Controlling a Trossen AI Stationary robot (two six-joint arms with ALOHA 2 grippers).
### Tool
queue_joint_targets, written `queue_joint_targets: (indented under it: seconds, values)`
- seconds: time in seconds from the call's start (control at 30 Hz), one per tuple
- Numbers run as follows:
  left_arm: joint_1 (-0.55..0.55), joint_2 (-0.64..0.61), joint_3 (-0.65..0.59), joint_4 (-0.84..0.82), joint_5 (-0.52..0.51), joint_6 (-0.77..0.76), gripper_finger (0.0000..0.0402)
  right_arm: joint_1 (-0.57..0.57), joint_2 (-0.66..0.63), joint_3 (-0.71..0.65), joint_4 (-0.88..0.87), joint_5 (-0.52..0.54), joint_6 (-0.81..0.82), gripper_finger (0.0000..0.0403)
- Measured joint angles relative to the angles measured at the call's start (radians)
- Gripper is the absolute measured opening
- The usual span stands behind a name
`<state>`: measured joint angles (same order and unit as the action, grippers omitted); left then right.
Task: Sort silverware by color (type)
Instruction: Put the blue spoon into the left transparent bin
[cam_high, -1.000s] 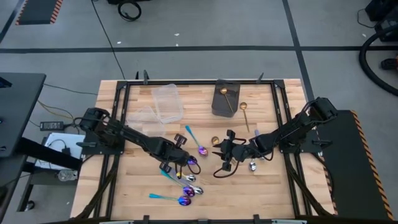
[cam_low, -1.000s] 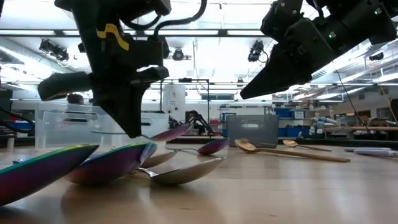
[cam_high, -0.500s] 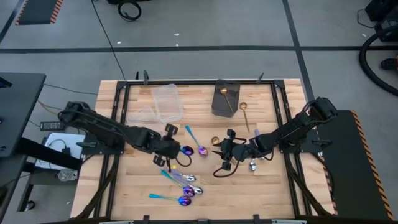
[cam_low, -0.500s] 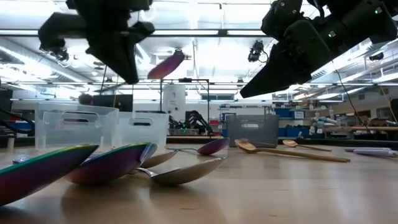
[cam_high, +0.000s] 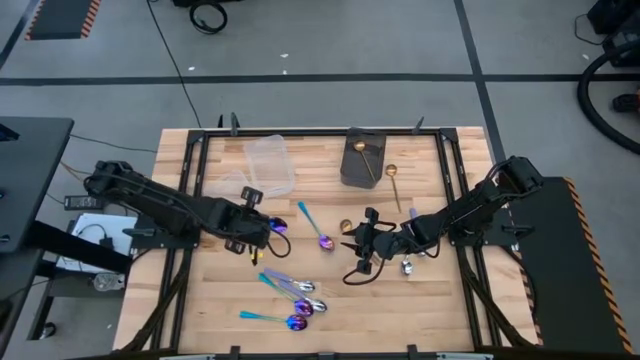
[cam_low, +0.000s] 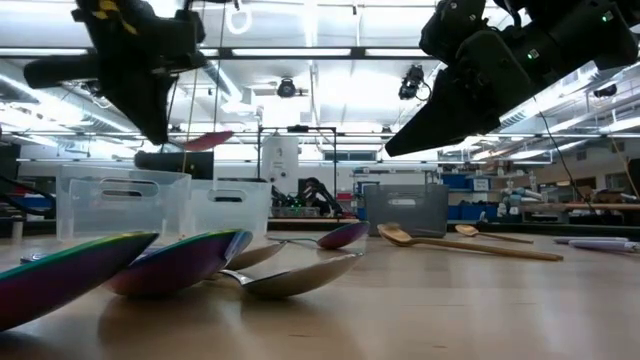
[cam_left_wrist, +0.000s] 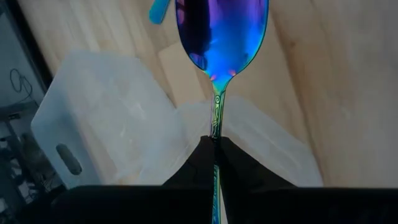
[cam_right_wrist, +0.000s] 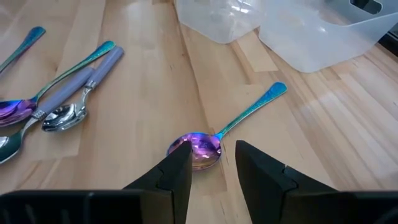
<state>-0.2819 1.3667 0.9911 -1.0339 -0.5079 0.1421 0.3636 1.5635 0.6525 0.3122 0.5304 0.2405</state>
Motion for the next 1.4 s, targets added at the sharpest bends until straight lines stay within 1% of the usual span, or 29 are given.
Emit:
queue_joint_targets:
  seconds: [0.2,0.3,0.47,0.53,0.73,0.93,1.03,1.17,1.33,1.4]
  values:
    - [0.034,-0.107,-0.067,0.013,-0.014,0.011,0.0012,0.000,0.000,0.000,0.007,0.000,0.000,0.0133]
    - [0.057,-0.154,-0.108,0.012,-0.013,0.061,0.0012,0.000,0.000,0.000,0.012,0.000,-0.006,0.0133]
    - [0.118,-0.204,-0.173,0.007,-0.006,0.193,0.0011,0.000,0.001,0.000,0.021,0.000,-0.008,0.0133]
    - [0.157,-0.209,-0.181,0.011,-0.003,0.209,0.0006,0.000,0.001,0.000,0.023,-0.001,-0.008,0.0133]
    - [0.256,-0.239,-0.182,-0.020,0.081,0.232,0.0005,0.001,0.001,0.000,0.024,-0.002,-0.008,0.0133]
    - [0.266,-0.240,-0.182,-0.024,0.106,0.282,0.0002,0.001,0.001,0.000,0.012,-0.008,-0.008,0.0133]
    - [0.266,-0.250,-0.182,-0.051,0.140,0.289,0.0001,0.001,0.001,0.000,0.015,-0.008,-0.008,0.0133]
    - [0.271,-0.271,-0.182,-0.094,0.147,0.289,0.0001,0.001,0.001,0.000,0.015,-0.009,-0.005,0.0133]
    - [0.307,-0.275,-0.184,-0.099,0.164,0.290,0.0001,0.001,0.001,0.000,0.027,-0.011,-0.006,0.0133]
    - [0.322,-0.275,-0.211,-0.062,0.166,0.298,0.0001,0.001,0.001,0.000,0.032,-0.011,-0.006,0.0133]
